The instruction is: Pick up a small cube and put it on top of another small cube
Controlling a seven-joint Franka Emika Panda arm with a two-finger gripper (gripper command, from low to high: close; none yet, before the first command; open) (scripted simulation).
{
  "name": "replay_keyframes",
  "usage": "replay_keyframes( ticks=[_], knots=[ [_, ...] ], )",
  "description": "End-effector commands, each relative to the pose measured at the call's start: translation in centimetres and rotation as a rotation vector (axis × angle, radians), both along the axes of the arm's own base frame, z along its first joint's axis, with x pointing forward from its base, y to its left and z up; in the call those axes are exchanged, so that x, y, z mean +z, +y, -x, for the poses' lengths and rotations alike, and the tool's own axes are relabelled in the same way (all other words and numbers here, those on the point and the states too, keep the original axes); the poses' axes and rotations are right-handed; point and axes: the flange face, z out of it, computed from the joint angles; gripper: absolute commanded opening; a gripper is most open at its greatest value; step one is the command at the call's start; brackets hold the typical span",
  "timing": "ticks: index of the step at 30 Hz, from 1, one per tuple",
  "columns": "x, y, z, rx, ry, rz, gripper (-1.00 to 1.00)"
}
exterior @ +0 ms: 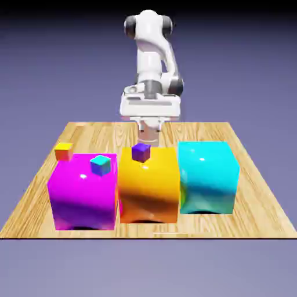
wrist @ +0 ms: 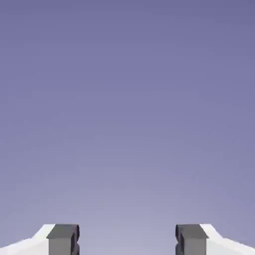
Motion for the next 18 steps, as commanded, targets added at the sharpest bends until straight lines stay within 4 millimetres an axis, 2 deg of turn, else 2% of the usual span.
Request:
replay_keyframes(
  ticks=[1, 6, 10, 14, 18],
  knots=[
    [1.0, -0.8, -0.1, 0.015, -0.003, 0.01, 0.0],
    [5.4, -5.4, -0.1, 0.093, -0.015, 0.049, 0.0],
    [8.2, -9.8, 0.5, 0.16, -0.022, 0.072, 0.0],
    [10.1, -14.6, 1.5, 0.232, -0.028, 0.086, 0.0],
    [10.9, -19.7, 2.7, 0.31, -0.032, 0.091, 0.0]
  ],
)
